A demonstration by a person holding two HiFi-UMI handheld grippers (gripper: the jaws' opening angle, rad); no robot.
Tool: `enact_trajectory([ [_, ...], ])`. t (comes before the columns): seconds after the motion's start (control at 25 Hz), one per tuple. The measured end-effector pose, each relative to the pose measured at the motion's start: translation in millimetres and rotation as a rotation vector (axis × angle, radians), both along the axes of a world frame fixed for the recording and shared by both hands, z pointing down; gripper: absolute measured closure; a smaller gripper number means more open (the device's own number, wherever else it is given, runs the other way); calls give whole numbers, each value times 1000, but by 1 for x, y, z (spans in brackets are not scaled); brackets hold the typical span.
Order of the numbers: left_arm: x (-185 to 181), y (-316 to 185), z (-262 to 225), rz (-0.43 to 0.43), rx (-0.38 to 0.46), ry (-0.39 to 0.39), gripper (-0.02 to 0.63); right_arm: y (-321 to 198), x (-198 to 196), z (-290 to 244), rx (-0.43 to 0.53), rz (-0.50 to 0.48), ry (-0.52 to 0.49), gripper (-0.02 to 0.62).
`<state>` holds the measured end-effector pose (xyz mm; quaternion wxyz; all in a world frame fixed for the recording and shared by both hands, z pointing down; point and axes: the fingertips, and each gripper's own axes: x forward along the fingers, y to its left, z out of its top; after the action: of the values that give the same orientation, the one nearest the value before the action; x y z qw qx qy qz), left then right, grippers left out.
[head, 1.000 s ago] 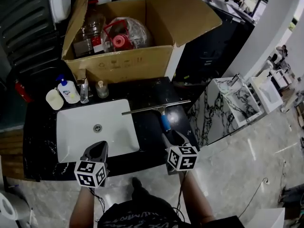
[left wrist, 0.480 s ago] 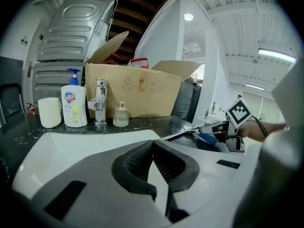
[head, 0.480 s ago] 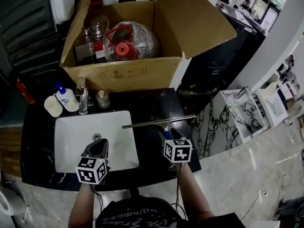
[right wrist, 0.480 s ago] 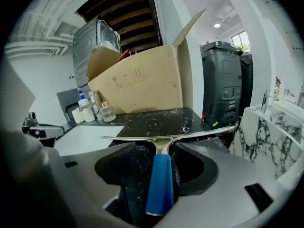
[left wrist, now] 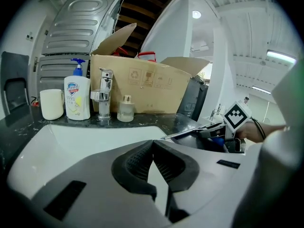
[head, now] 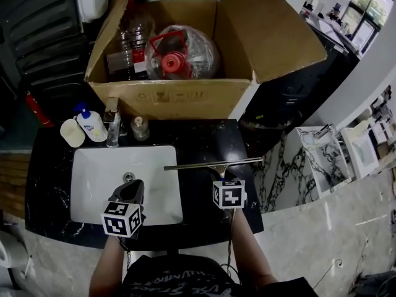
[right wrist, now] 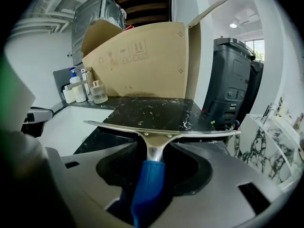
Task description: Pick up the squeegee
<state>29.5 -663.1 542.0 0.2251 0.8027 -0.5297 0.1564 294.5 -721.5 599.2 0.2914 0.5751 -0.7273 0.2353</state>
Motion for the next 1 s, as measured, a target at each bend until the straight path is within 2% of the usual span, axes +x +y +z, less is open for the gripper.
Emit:
enact_trajectory([
  [0.16,1,3,4,-2,-9,-5,586,0,1,3,-9,-16,2,373],
  [0.24,1,4,5,-1,-7,-9,586,0,5,3,-3,0,7,432],
  [0.32,1,6,4,1,-5,-11,586,-1,7,2,5,10,12,447],
  [0.64,-15,27,-3,7,1,-7,586,20,3,-11,27,28,1,449],
  [0.8,-29,37,-13,-2,23,0,586,37,-4,-29,71,43,2,451],
  [1.0,-46,60,-28,15,54,20,586,66,-15,-55,129,97,-47,450],
])
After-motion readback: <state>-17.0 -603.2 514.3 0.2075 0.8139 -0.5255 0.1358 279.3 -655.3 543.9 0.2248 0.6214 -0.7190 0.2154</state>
